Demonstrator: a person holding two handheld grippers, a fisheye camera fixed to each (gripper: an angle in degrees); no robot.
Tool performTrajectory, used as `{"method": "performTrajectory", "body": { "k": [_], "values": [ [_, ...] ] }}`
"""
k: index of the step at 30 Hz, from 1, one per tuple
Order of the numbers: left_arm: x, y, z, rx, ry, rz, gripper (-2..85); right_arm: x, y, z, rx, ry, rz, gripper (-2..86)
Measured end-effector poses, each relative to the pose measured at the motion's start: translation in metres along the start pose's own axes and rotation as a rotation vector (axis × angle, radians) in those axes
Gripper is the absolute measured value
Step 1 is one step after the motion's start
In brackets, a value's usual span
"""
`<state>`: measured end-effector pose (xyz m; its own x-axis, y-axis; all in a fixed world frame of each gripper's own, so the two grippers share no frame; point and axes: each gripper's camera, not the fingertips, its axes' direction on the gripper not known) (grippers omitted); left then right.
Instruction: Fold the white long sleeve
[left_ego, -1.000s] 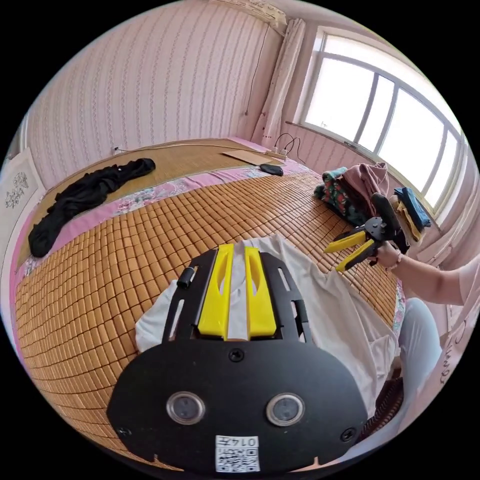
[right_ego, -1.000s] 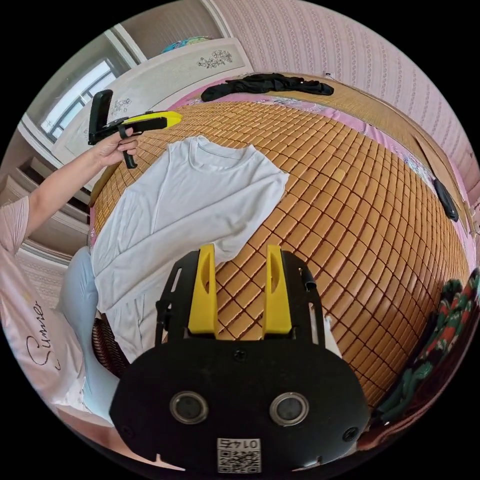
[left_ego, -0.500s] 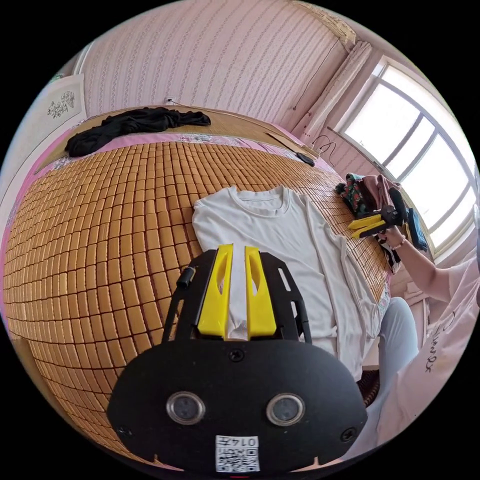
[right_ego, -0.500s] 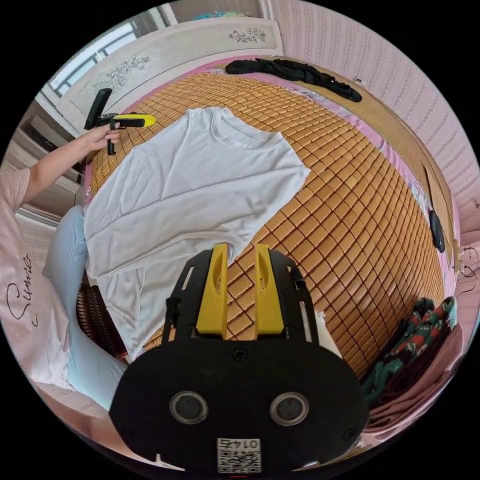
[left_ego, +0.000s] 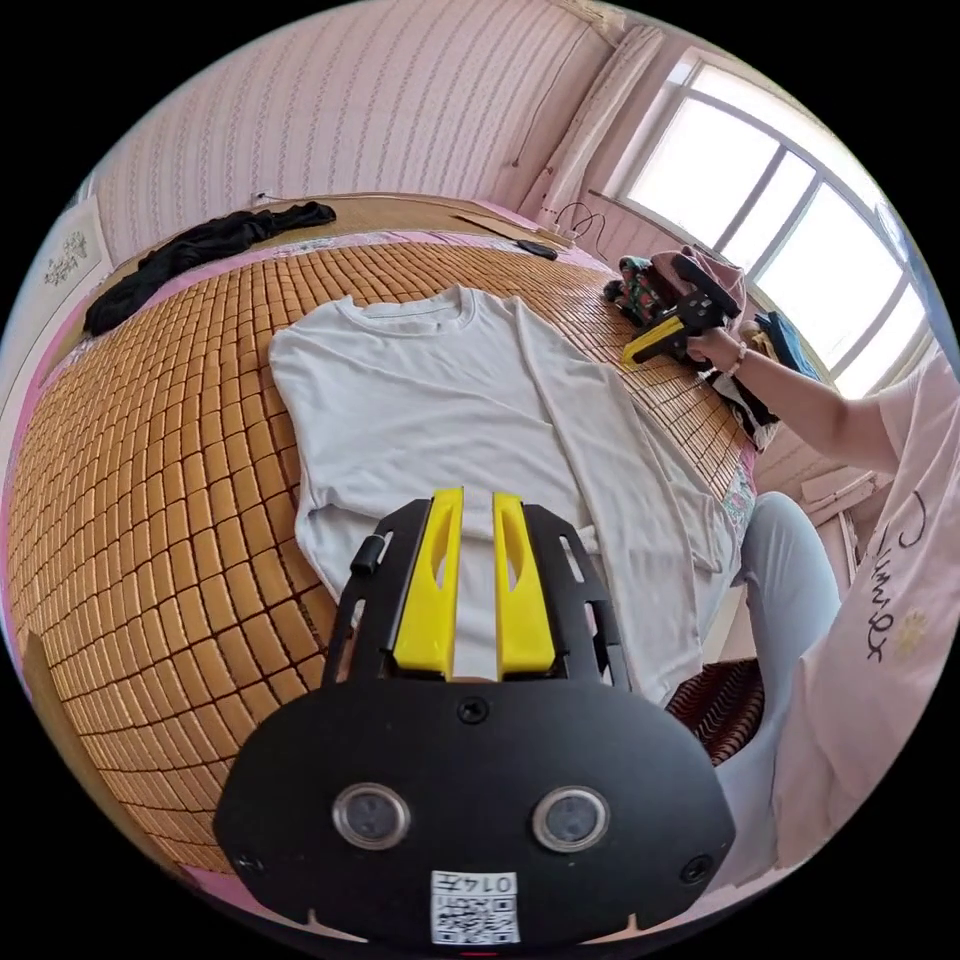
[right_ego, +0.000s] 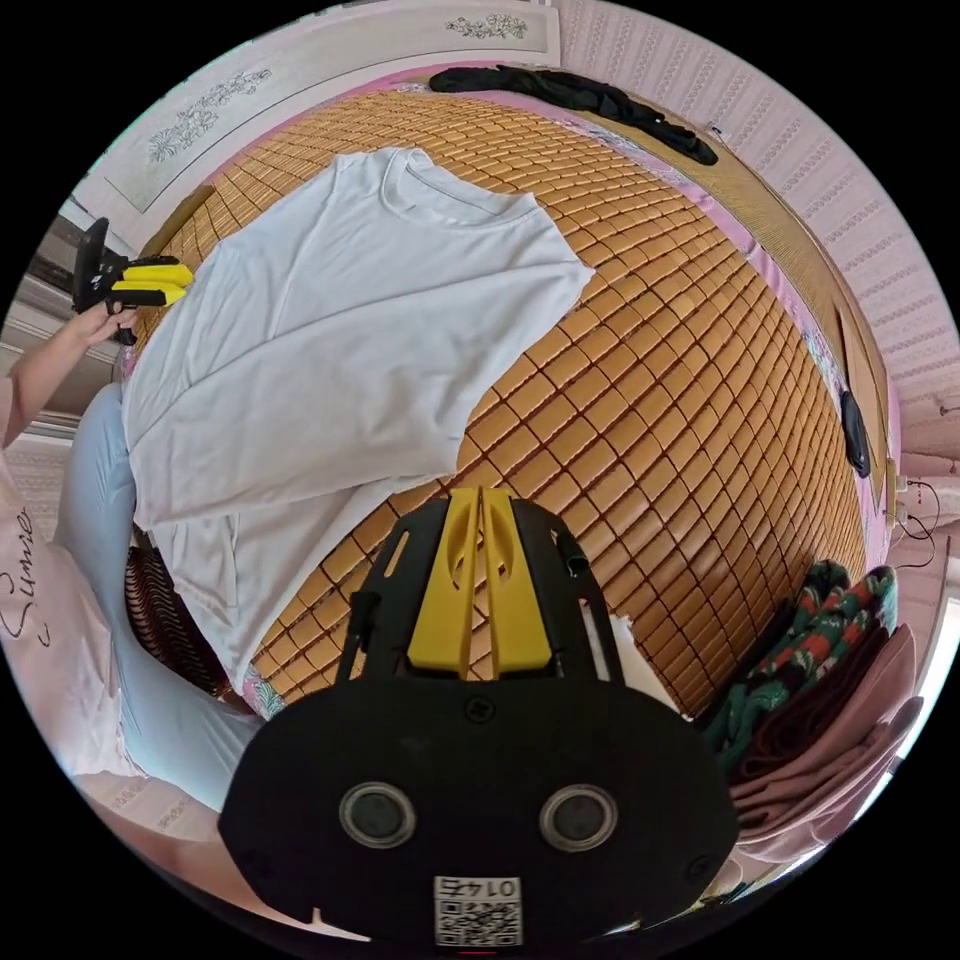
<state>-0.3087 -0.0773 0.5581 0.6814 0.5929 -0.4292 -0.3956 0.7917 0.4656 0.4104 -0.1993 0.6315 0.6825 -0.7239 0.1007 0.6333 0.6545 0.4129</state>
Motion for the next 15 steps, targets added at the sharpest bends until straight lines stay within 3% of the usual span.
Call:
{"method": "performTrajectory", "body": {
  "k": [5,8,14,15],
  "values": [
    [-0.076,-0.057,-0.015,0.121,-0.109,-0.174,8.4,0.034,-0.065,-0.029,0.211,-0.045,0.178,8.1],
    [-0.113,-0.103,-0.009,0.152,-0.188,-0.259,10.7,0.054,-0.107,-0.017,0.222,-0.101,0.272,10.7],
    [-0.134,-0.177,0.043,0.008,-0.195,-0.287,10.4,0.049,-0.152,-0.013,0.161,-0.042,0.218,0.6],
    [-0.128,-0.185,0.042,-0.009,-0.263,-0.260,8.9,0.049,-0.154,-0.017,0.158,-0.034,0.214,0.3]
  ]
}}
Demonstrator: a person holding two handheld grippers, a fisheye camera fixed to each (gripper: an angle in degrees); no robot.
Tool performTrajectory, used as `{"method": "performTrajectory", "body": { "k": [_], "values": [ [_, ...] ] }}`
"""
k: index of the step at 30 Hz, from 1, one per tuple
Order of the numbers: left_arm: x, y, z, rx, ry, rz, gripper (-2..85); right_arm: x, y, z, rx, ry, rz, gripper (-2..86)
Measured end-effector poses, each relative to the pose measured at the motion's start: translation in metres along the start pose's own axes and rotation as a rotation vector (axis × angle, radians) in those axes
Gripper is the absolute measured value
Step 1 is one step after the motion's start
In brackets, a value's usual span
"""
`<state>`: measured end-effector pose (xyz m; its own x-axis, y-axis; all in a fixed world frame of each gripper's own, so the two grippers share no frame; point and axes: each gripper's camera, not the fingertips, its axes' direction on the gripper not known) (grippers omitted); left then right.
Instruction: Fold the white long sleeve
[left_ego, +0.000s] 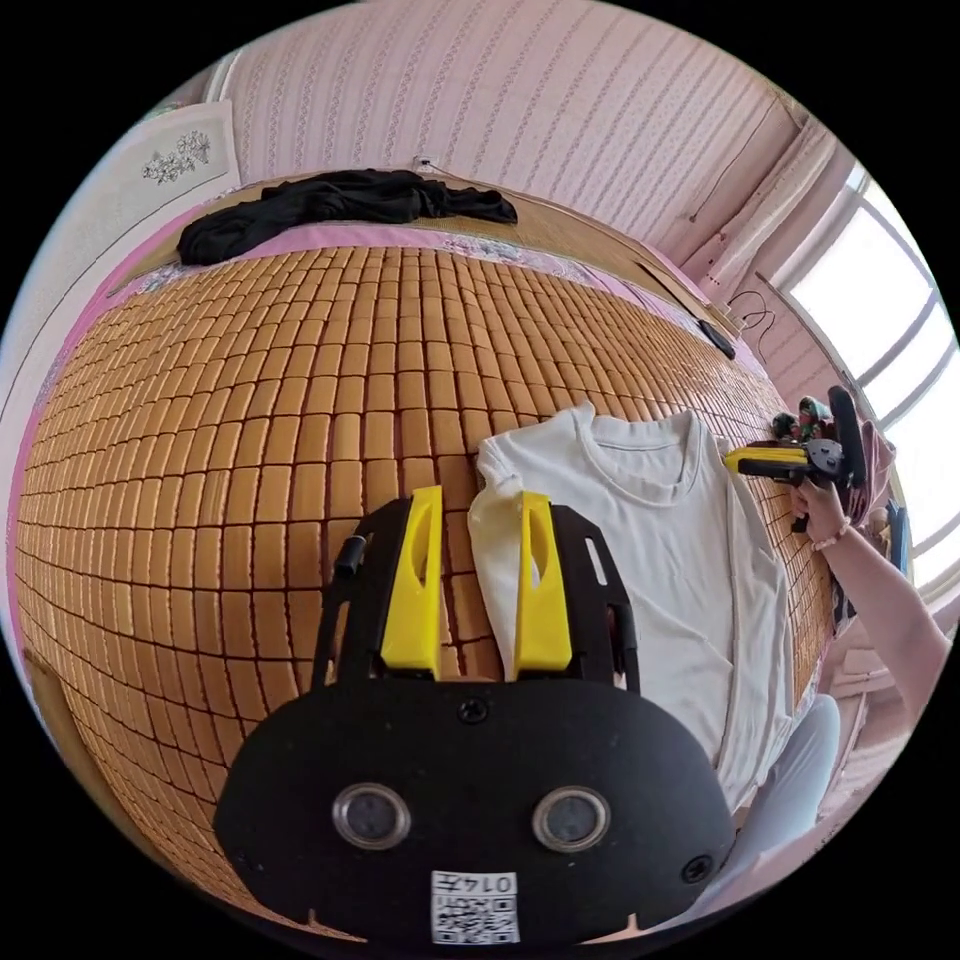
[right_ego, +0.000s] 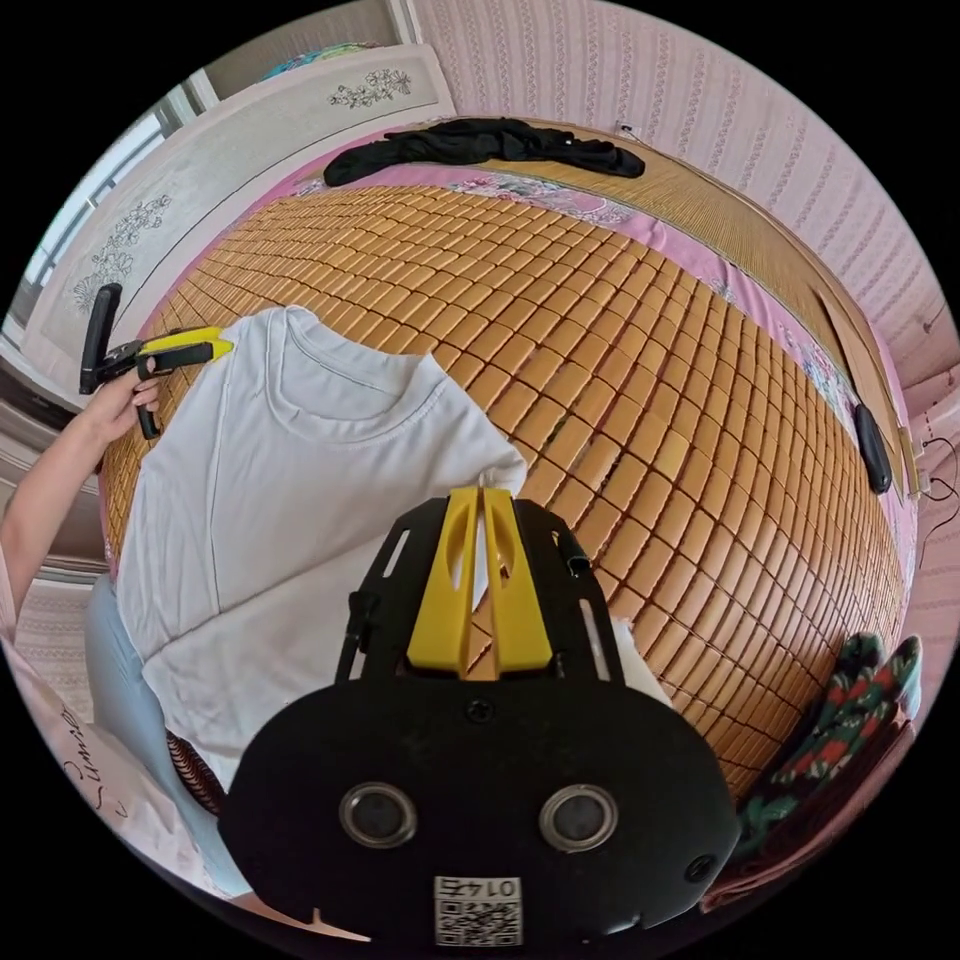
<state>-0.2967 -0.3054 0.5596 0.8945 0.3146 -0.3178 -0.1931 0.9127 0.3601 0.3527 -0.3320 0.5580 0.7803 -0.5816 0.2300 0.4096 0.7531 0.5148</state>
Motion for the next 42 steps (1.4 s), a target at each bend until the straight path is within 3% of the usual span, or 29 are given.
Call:
{"method": "performTrajectory", "body": {
  "k": [2,4,8,13,17,22,25,29,34,38,42],
  "values": [
    [0.005,-0.013,-0.005,-0.053,-0.024,0.031,5.5,0.006,-0.006,-0.019,0.000,-0.018,0.009,-0.4],
    [0.005,-0.027,-0.025,-0.024,0.073,0.037,0.1,0.015,-0.007,-0.042,0.035,-0.019,0.038,-0.5],
    [0.023,-0.046,-0.066,0.045,0.034,0.075,-0.8,0.036,-0.005,-0.110,0.139,-0.003,0.120,-0.4],
    [0.039,-0.079,-0.135,0.217,0.121,-0.048,-1.0,0.054,0.000,-0.188,0.242,0.003,0.196,-0.3],
    [0.074,-0.073,-0.170,0.219,0.099,0.059,-1.0,0.044,0.032,-0.238,0.287,-0.050,0.183,-0.2],
    [0.119,0.010,-0.242,0.143,0.115,0.337,-0.9,-0.001,0.125,-0.298,0.322,-0.180,0.050,-0.2],
    [0.128,0.083,-0.284,0.111,0.136,0.385,-0.9,-0.040,0.204,-0.326,0.312,-0.216,0.014,-0.2],
    [0.133,0.170,-0.312,0.049,0.180,0.351,-0.9,-0.082,0.305,-0.329,0.251,-0.306,0.066,-0.2],
    [0.138,0.272,-0.259,-0.114,0.201,0.189,-0.9,-0.099,0.374,-0.259,0.086,-0.441,0.235,-0.1],
    [0.131,0.286,-0.234,-0.154,0.192,0.058,-0.8,-0.093,0.382,-0.248,0.051,-0.447,0.323,-0.1],
    [0.129,0.266,-0.284,-0.029,0.269,0.035,-0.9,-0.089,0.381,-0.299,0.139,-0.407,0.290,-0.1]
  ]
}}
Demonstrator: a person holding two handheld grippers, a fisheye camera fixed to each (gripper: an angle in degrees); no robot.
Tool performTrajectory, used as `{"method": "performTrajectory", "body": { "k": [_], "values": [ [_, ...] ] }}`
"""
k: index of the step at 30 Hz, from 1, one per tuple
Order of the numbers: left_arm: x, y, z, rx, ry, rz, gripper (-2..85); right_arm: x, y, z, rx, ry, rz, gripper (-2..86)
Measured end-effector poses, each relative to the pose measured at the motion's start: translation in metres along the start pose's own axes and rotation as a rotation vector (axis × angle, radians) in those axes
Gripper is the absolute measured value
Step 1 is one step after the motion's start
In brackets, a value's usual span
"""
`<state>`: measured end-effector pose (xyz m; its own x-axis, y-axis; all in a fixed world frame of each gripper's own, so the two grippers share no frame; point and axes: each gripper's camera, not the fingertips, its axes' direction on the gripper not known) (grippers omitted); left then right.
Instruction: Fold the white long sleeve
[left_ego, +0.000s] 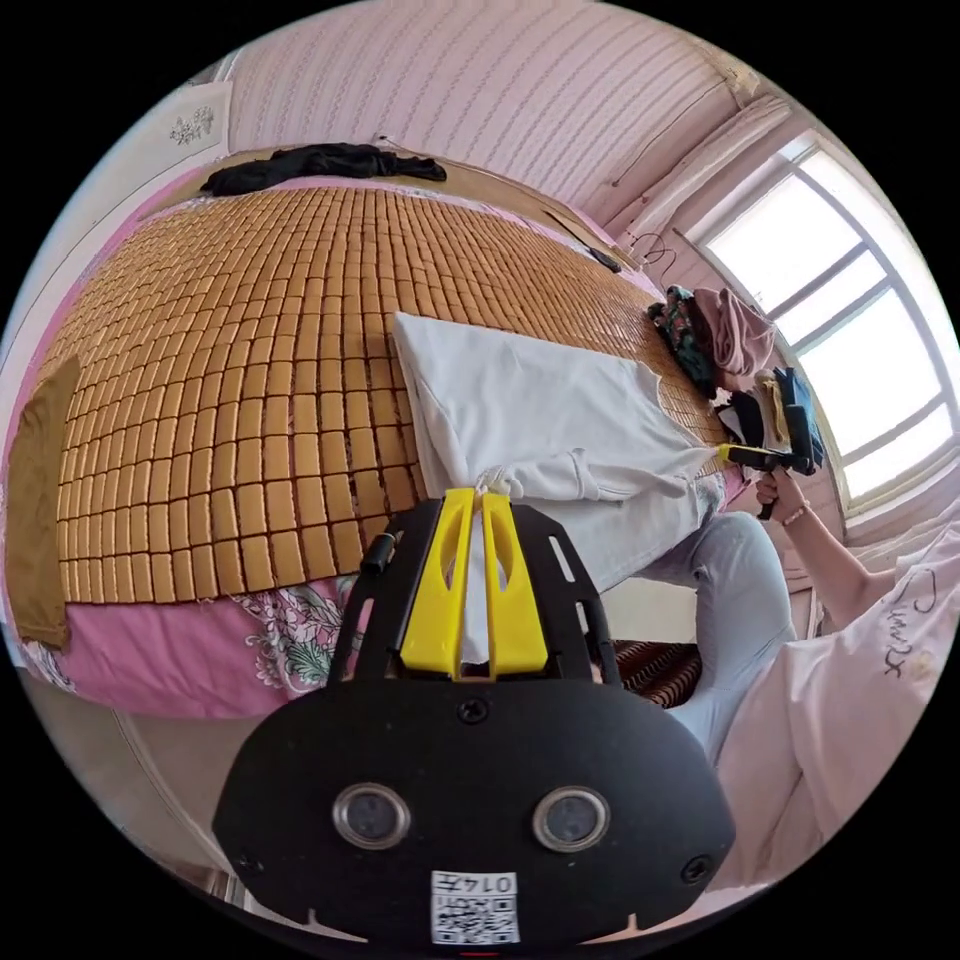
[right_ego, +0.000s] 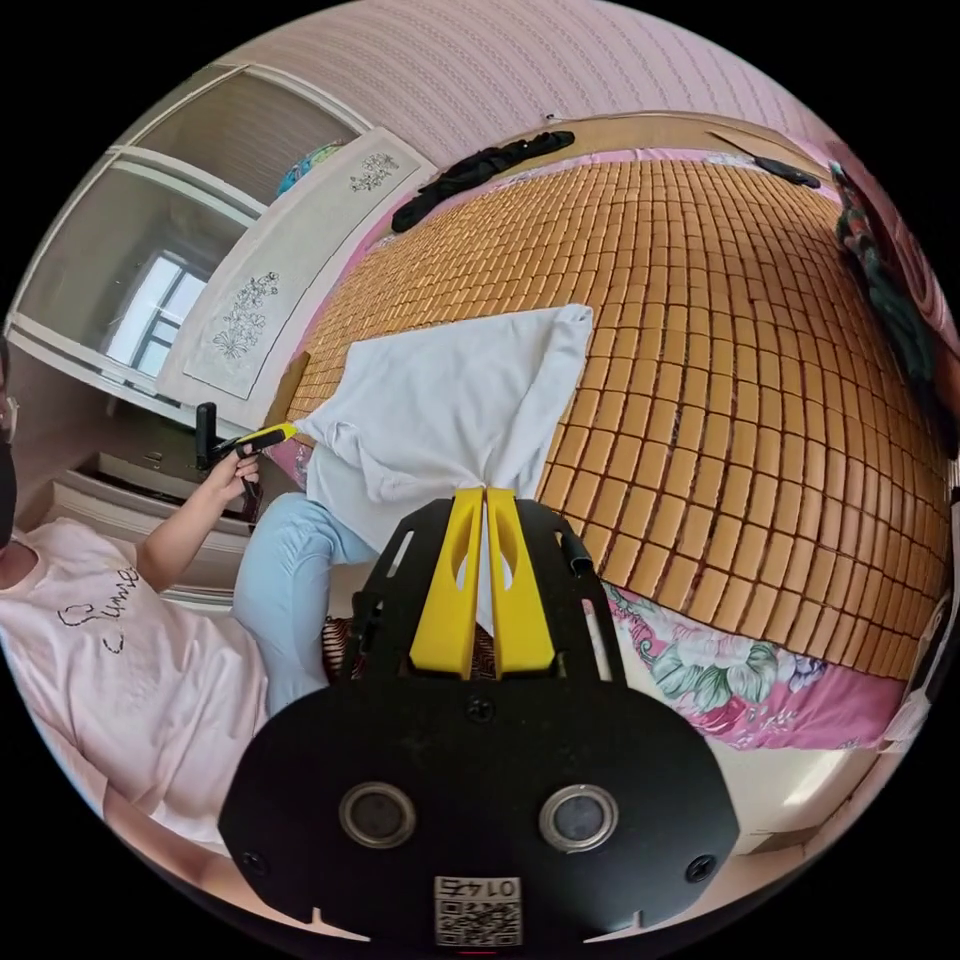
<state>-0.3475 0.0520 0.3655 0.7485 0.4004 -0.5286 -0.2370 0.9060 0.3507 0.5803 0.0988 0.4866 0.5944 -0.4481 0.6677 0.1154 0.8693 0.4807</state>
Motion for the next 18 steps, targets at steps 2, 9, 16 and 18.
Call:
{"method": "performTrajectory", "body": {
  "k": [2,9,16,18],
  "values": [
    [0.014,-0.006,-0.026,0.037,0.031,0.055,-0.9,-0.010,0.000,-0.026,0.021,0.020,-0.033,-0.1],
    [0.026,0.021,-0.013,-0.137,0.012,0.112,-0.8,0.003,0.015,-0.011,-0.110,0.004,-0.003,-0.1],
    [0.018,0.027,0.001,-0.261,-0.170,-0.011,-1.0,0.002,0.021,0.014,-0.236,0.172,0.049,-0.3],
    [0.035,0.020,-0.013,-0.201,-0.154,0.044,-0.9,-0.013,0.016,0.004,-0.209,0.192,0.009,-0.3]
  ]
}}
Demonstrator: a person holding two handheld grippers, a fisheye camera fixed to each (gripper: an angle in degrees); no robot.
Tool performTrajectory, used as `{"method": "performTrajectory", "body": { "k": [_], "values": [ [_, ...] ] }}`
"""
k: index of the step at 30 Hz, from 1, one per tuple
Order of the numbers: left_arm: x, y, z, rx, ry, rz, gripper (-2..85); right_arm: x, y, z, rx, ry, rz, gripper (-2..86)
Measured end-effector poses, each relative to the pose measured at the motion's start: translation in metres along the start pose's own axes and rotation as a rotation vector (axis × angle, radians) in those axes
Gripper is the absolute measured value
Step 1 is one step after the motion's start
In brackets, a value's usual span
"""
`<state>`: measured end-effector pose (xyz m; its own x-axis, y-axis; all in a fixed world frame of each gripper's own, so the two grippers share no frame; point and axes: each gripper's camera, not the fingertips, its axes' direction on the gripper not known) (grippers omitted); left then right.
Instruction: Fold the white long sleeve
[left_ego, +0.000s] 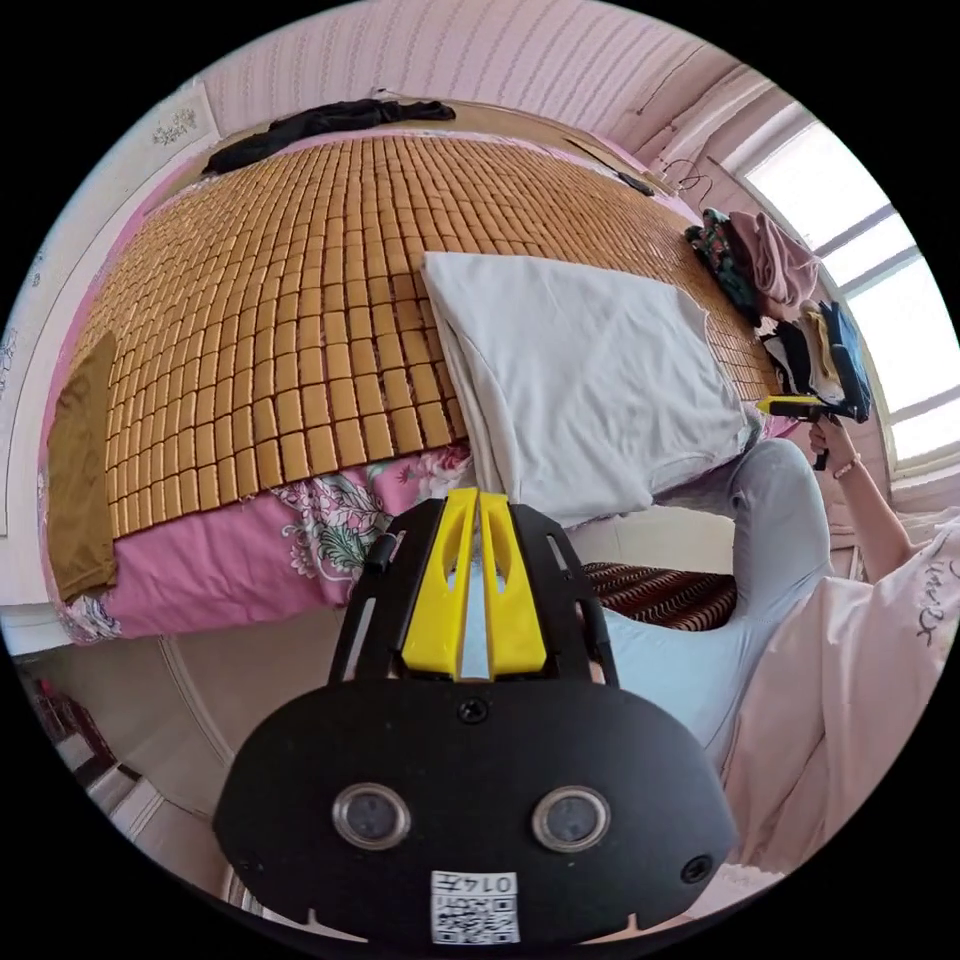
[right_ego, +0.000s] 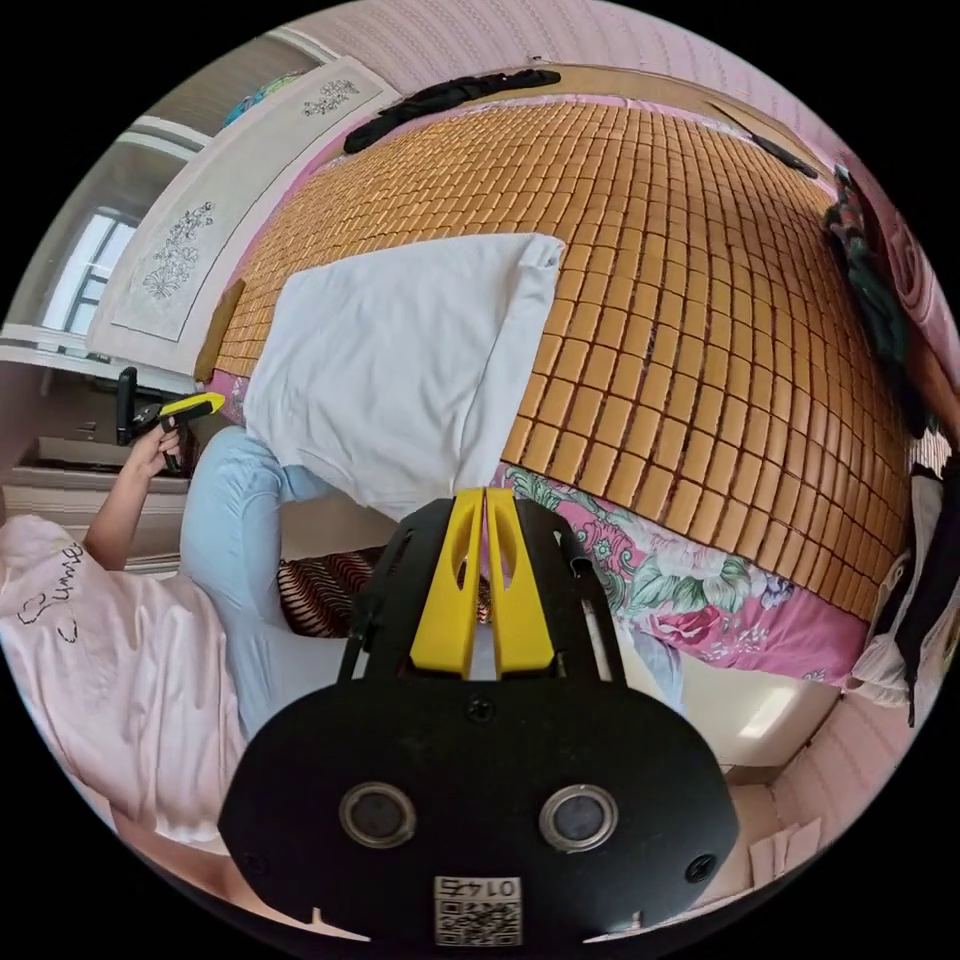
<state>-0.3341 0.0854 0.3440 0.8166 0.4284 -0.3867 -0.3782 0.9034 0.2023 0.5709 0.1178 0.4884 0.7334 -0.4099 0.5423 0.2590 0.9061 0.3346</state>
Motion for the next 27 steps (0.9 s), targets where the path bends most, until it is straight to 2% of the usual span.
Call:
{"method": "performTrajectory", "body": {
  "k": [3,6,10,16,19,23,25,27],
  "values": [
    [0.029,-0.018,0.003,-0.003,0.086,0.098,-0.8,-0.034,-0.011,0.001,0.013,-0.069,-0.118,-0.2],
    [0.044,-0.034,0.013,0.011,0.016,0.141,0.0,-0.055,-0.022,0.018,0.010,0.007,-0.179,0.2],
    [0.015,-0.063,0.006,0.148,-0.023,0.081,5.9,-0.027,-0.044,0.014,0.109,0.019,-0.078,6.0],
    [-0.064,-0.129,0.012,0.221,-0.016,-0.131,9.1,0.054,-0.098,-0.001,0.299,-0.032,0.131,11.5],
    [-0.094,-0.155,0.028,0.231,0.052,-0.220,10.3,0.091,-0.126,0.008,0.312,-0.057,0.205,12.5],
    [-0.115,-0.177,0.062,0.120,0.163,-0.300,7.8,0.133,-0.149,0.036,0.282,-0.146,0.256,10.4],
    [-0.122,-0.178,0.061,0.127,0.162,-0.322,1.4,0.140,-0.150,0.041,0.288,-0.216,0.242,6.7],
    [-0.126,-0.178,0.066,0.102,0.218,-0.314,-0.1,0.142,-0.151,0.050,0.252,-0.251,0.214,3.8]
  ]
}}
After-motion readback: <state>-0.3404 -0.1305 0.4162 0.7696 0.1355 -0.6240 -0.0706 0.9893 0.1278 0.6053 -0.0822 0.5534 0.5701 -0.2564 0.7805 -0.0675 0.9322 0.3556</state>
